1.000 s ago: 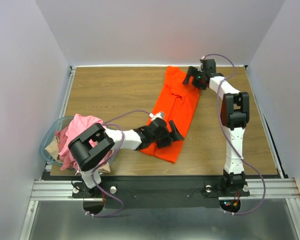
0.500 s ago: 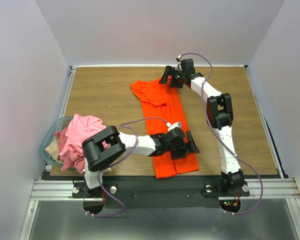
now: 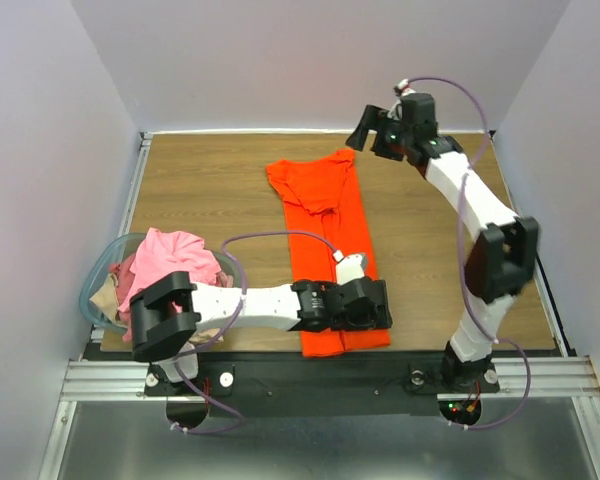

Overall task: Fold and stack the t-shirts
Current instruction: Fold the tshirt

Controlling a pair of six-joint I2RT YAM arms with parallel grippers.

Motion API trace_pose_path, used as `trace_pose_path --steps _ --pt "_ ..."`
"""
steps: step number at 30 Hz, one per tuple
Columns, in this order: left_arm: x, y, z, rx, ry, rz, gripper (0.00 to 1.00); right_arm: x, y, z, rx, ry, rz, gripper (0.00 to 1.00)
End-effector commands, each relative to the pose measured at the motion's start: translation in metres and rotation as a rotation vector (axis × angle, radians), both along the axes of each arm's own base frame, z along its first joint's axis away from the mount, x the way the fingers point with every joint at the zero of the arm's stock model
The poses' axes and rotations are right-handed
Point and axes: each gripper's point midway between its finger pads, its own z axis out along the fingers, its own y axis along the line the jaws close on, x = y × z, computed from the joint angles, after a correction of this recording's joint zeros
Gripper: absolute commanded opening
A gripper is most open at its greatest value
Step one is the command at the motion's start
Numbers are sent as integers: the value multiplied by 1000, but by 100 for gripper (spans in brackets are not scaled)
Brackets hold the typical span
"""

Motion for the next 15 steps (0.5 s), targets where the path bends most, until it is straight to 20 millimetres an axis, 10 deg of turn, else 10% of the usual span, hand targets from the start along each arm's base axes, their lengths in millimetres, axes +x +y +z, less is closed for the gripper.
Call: trace_pose_path --steps 1,10,15 --pt "-3 38 16 58 -71 70 98 -52 -49 15 -77 -29 -172 100" --pt "-33 149 -44 175 82 237 98 -224 -61 -86 94 290 -185 100" --pt "-43 160 -51 81 148 259 98 -296 -65 -146 94 495 -142 100"
